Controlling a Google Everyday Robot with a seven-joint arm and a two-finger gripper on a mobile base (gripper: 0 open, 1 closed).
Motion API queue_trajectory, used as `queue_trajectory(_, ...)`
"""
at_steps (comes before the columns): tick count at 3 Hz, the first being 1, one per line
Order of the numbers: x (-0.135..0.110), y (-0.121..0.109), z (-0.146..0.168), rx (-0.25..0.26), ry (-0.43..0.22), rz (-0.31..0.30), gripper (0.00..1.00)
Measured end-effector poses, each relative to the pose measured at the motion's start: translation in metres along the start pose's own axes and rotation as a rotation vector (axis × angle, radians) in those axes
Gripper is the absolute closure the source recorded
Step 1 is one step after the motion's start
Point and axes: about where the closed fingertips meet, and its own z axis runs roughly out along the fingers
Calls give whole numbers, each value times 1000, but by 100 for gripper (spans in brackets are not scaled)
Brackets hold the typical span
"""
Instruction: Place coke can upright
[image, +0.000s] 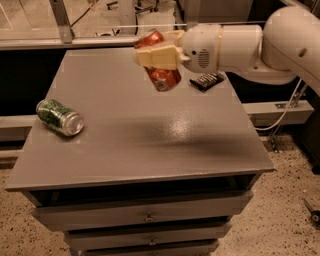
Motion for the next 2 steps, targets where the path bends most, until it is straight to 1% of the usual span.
queue_trajectory(1,14,3,-29,-34,-95,-70,100)
queue_trajectory(2,35,5,-41,-88,-175,-174,100)
